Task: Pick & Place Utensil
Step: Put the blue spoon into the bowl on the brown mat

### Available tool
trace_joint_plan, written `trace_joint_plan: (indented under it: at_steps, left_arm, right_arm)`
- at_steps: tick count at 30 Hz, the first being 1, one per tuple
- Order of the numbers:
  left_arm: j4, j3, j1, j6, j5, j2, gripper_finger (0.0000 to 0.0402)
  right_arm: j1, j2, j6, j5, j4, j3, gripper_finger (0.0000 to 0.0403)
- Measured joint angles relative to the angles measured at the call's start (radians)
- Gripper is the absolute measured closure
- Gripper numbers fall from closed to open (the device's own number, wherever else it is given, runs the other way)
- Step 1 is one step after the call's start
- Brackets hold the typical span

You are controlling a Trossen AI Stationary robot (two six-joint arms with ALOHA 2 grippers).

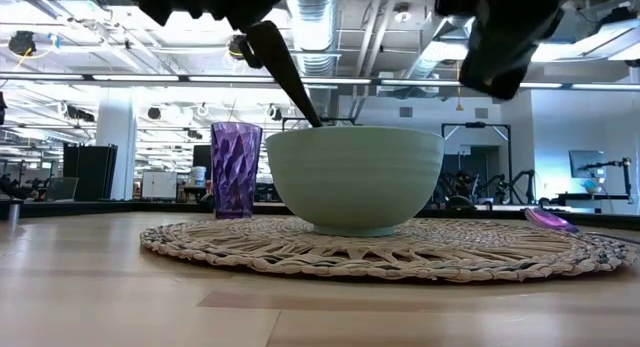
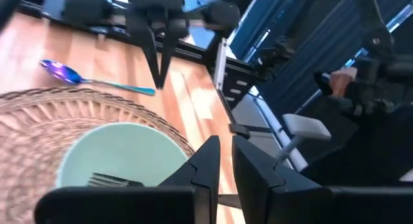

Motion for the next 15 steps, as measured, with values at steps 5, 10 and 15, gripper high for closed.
trace_joint_plan:
  at_steps: [5,10,15]
  left_arm:
    - [-0.029,0.000,0.041,0.002,0.000,-0.001,0.0360]
    - [-0.040,0.000,0.066,0.029,0.000,-0.002,0.0360]
    - [-0.055,0.000,0.065,0.094,0.000,-0.003,0.0360]
  right_arm:
    - [-0.017,0.023,0.108,0.007,-0.147,0.007,0.0403]
    - [0.004,0.005,0.239,0.064,-0.319,0.019,0.0403]
    - [0.053,0.002,0.313,0.064,-0.375,0.019,0.0397]
